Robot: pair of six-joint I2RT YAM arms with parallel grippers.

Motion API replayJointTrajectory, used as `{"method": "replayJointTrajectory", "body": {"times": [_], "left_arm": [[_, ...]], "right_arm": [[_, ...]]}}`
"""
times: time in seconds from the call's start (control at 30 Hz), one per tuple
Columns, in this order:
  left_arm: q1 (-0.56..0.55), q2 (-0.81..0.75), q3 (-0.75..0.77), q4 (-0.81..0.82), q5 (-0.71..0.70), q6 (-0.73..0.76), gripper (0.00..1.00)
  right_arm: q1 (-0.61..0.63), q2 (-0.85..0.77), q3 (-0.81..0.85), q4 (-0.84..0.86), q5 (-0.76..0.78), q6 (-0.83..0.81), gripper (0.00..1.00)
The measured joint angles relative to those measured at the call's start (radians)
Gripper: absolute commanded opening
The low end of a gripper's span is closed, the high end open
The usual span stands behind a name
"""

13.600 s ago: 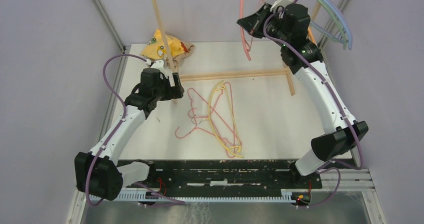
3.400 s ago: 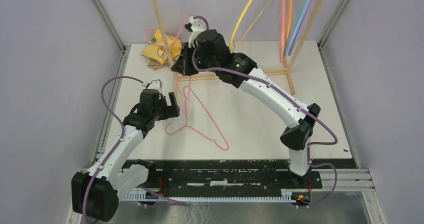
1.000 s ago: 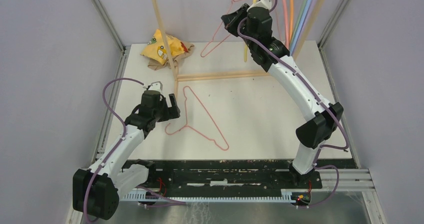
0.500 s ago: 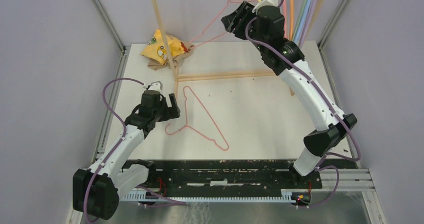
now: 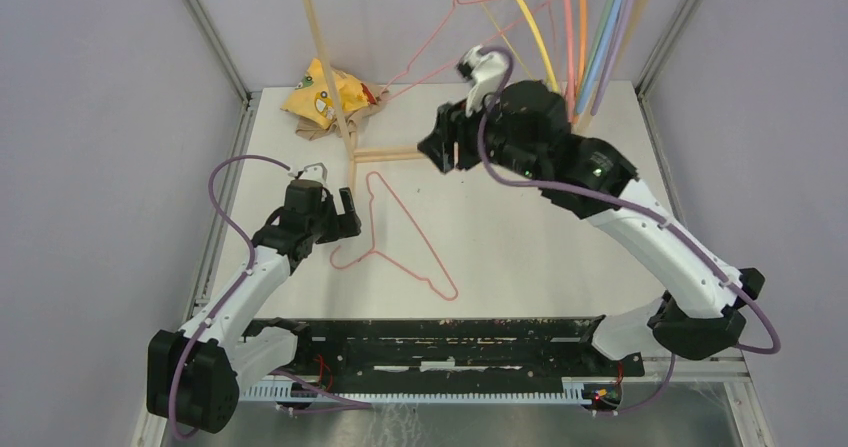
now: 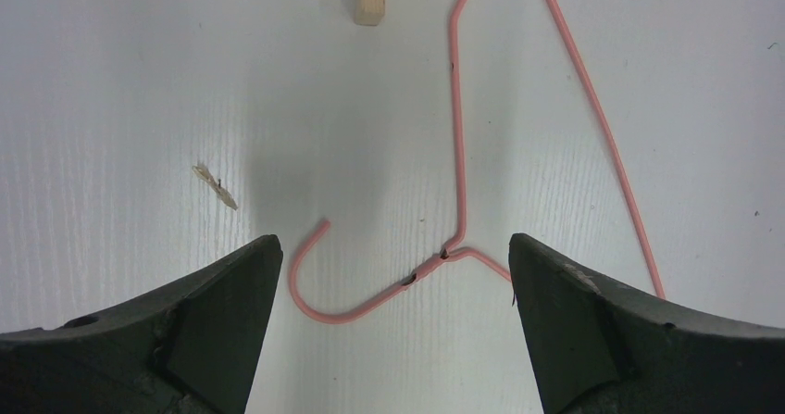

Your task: Organize the hangers

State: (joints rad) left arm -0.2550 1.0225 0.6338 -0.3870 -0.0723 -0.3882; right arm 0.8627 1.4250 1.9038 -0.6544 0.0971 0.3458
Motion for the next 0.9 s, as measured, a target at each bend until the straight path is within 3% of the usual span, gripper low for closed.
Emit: {"method": "replayJointTrajectory", "body": {"times": [0.2,0.37,0.9], "left_arm": [[0.0,0.0,0.0,-0.001,0.004,-0.001,0.99],[0.0,0.0,0.001,-0.009,0.003,-0.001,0.99],[0.043,-0.045,0.01,-0.071,0.006,-0.117,0.99]], "right_arm": [[0.098,0.016,-0.334,-0.112,-0.053,-0.052,0.58],[0.146,0.085,-0.491,-0.128,-0.072,-0.09,0.57],[0.216,0.512,-0.484,0.004,-0.097,-0.19,0.49]]}}
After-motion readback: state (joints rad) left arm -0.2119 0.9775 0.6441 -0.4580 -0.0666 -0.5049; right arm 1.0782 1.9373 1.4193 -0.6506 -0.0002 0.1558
